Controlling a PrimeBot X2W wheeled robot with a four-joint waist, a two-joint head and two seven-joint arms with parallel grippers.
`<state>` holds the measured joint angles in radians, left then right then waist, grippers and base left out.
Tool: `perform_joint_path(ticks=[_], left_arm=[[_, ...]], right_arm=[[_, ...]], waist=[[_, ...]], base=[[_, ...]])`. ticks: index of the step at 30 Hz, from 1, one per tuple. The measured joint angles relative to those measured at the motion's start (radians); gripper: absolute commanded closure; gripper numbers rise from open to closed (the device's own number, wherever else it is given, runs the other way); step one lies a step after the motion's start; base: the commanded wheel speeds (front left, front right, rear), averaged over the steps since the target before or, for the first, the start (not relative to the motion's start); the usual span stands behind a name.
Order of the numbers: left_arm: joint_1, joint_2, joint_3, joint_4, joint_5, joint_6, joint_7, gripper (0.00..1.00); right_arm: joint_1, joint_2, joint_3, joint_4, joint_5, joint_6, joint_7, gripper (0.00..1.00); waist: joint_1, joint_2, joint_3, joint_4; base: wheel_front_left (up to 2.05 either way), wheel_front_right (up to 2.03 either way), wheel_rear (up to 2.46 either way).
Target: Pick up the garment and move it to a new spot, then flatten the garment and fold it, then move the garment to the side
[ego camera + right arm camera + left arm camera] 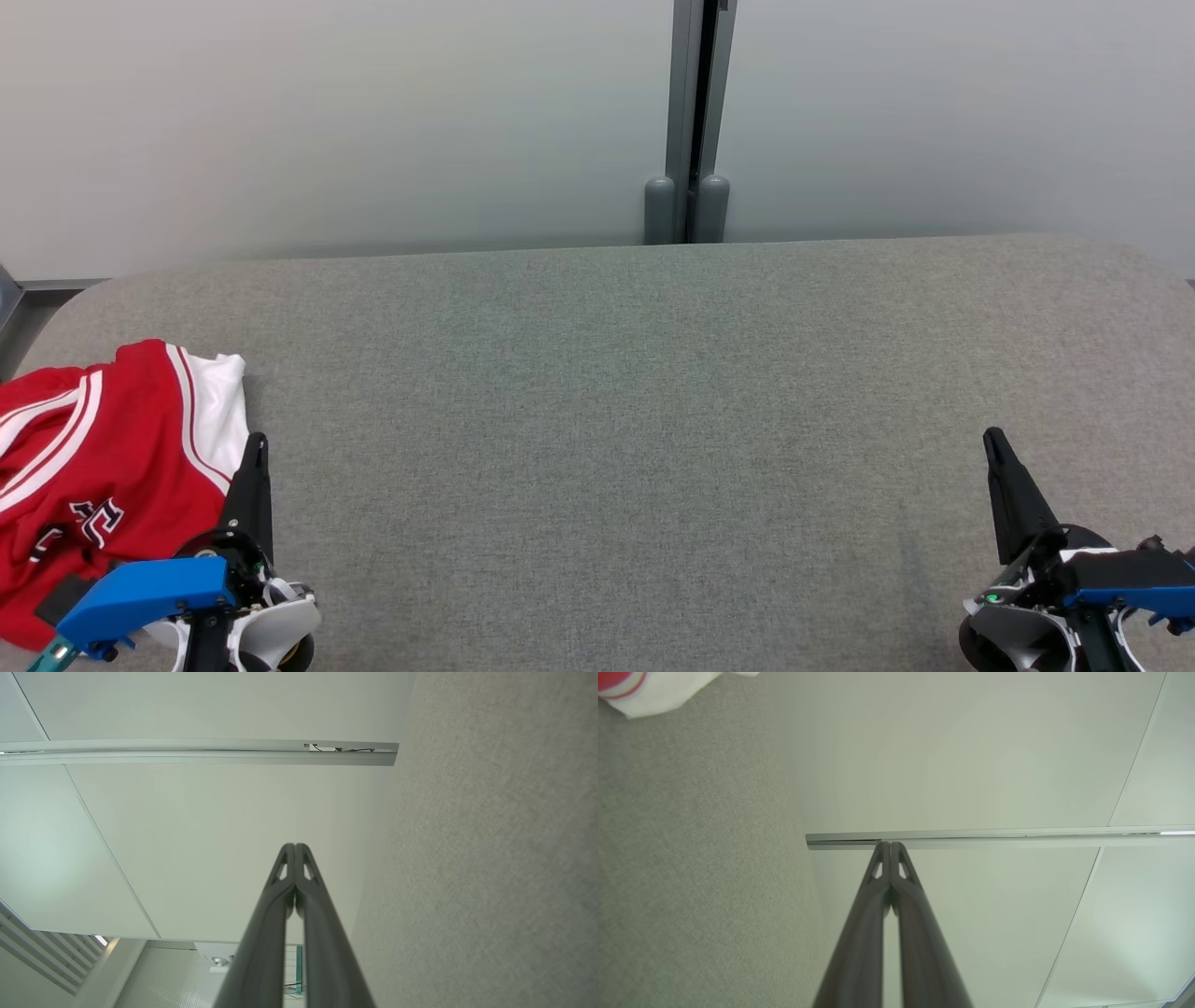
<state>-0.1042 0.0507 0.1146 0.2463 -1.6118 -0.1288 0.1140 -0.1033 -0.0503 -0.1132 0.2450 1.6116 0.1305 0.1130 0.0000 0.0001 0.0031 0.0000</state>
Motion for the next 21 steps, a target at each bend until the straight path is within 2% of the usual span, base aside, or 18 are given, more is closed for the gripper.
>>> perform_joint_path(ticks=[1,2,14,21], left_arm=[[0.001,0.000,0.000,0.003,0.000,0.000,-0.001,1.00],[0.001,0.000,0.000,0.003,0.000,0.000,-0.001,0.00],[0.063,-0.011,-0.012,0.049,0.017,0.002,-0.025,0.00],[0.063,-0.011,-0.032,0.035,0.089,0.022,-0.059,0.00]], right_arm=[[0.002,0.000,0.000,0.002,0.000,0.000,0.000,1.00],[0.002,0.000,0.000,0.002,0.000,0.000,0.000,0.00],[0.045,0.009,0.021,0.048,-0.007,-0.002,-0.024,0.00],[0.045,0.009,0.031,0.042,-0.086,-0.002,-0.058,0.00]], waist=[[0.0000,0.0000,0.000,0.000],[0.0000,0.0000,0.000,0.000],[0.0000,0.0000,0.000,0.000],[0.0000,0.0000,0.000,0.000]], base=[[0.00,0.00,0.00],[0.00,0.00,0.00],[0.00,0.00,0.00],[0.00,0.00,0.00]])
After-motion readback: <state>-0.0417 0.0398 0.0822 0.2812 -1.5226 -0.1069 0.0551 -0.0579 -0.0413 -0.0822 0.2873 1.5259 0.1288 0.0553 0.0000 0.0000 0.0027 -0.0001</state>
